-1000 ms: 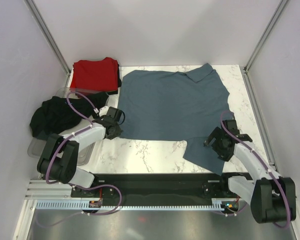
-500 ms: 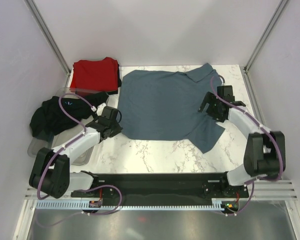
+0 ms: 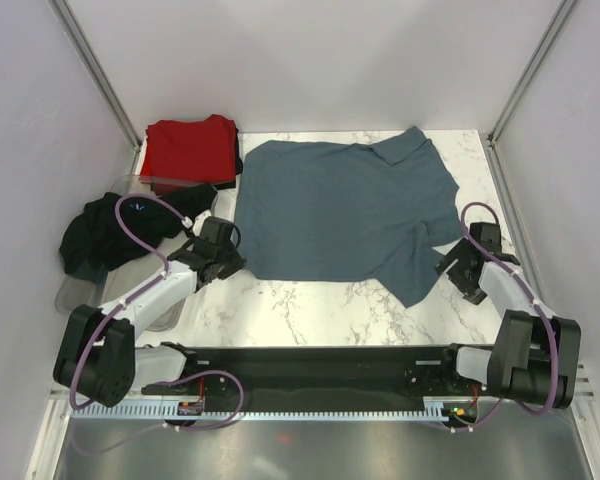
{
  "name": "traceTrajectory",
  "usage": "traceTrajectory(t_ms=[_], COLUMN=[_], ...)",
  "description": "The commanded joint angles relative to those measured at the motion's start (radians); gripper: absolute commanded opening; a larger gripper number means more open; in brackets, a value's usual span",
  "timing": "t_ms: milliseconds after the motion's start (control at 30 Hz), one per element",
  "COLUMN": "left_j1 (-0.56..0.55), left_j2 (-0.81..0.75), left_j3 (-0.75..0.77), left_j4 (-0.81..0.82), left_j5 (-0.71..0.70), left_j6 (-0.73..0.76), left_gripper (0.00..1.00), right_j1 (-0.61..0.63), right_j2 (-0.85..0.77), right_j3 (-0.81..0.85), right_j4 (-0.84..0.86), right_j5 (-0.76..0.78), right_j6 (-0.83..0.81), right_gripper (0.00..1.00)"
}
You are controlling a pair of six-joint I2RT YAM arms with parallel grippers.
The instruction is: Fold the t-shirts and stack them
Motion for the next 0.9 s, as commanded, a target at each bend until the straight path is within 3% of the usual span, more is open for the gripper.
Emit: traceTrajectory(t_ms=[0, 433, 533, 600, 867], left_j1=[-0.001, -0.001, -0.003, -0.003, -0.001], left_j2=[-0.046, -0.083, -0.083, -0.08, -0.08], left_j3=[-0.018, -0.04, -0.038, -0.035, -0.032], left_j4=[0.029, 0.029, 0.029, 0.03, 0.038], left_j5=[0.01, 0.011, 0.011, 0.012, 0.018], left_j6=[-0.033, -0.016, -0.015, -0.015, -0.021], left_gripper=[0.02, 0.02, 0.02, 0.02, 0.02], right_j1=[-0.018, -0.065, -0.076, -0.078, -0.076], right_j2=[0.049, 0.245, 0.282, 0.281, 0.198], right_j3=[0.041, 0.059, 0.056, 0.036, -0.045], right_j4=[0.112, 0.32, 0.357, 0.369, 0.366], right_j5=[-0.106, -0.147, -0.205, -0.224, -0.263], right_j6=[-0.021, -0.048, -0.041, -0.036, -0.051], right_gripper=[0.89, 0.88, 0.81, 0.71, 0.6])
